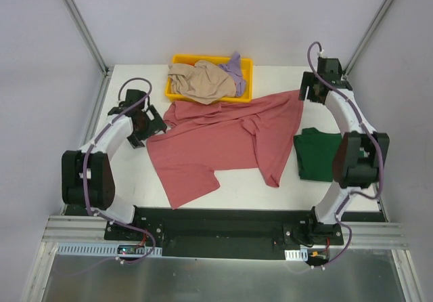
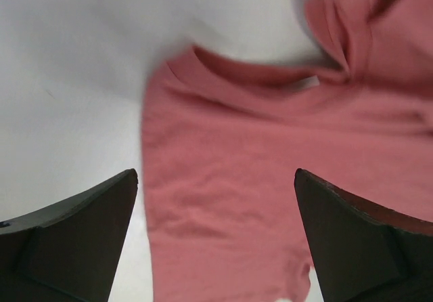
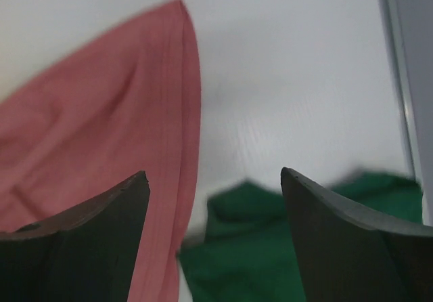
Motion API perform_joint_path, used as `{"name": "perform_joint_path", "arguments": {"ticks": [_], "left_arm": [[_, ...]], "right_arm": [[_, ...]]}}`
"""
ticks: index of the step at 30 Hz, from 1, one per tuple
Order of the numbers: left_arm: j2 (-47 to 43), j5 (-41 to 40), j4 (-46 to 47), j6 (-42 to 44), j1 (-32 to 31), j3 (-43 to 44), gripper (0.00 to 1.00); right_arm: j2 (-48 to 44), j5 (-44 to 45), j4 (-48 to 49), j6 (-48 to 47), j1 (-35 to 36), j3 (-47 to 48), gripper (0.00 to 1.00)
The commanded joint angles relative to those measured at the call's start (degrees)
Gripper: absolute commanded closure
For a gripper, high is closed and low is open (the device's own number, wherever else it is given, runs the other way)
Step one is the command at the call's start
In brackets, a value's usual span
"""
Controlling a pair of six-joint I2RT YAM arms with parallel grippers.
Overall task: Fold and stack the t-shirts
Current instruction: Flatten out the tshirt
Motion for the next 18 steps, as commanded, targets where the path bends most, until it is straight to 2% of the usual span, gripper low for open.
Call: {"name": "perform_joint_path", "arguments": {"ticks": [1,4,6,11,13,18], "left_arm": [[-7.08,5.24,-0.46,-3.58,-9.22,-6.26,0.01],[-6.83,7.79,1.12,-5.51,-17.13,-8.1,0.01],[-5.6,8.33,2.96,-6.39,-20.48,-8.63,0.01],[-2.35,8.16,8.33,-5.43,-21.64,-10.4,0.01],[-0.86,7.62,8.33,-5.43,-21.29,-10.48,0.01],[0.56,6.57,8.25,-5.69,-18.13,-12.41,0.01]], "right_arm": [[-19.19,2.36,-10.8,11.23,6.84,-15.16,0.19],[-30.01,0.96,-8.96,12.03,18.34,-29.05,0.19],[-33.81,-0.45,-10.1,17.27,25.55,-34.34,0.2],[-37.34,-4.5,-7.22,28.71,37.6,-44.63,0.24],[-36.21,-4.15,-6.06,31.09,39.9,-46.57,0.25],[-31.29,-5.81,-3.7,32.77,40.35,-49.04,0.3]]}}
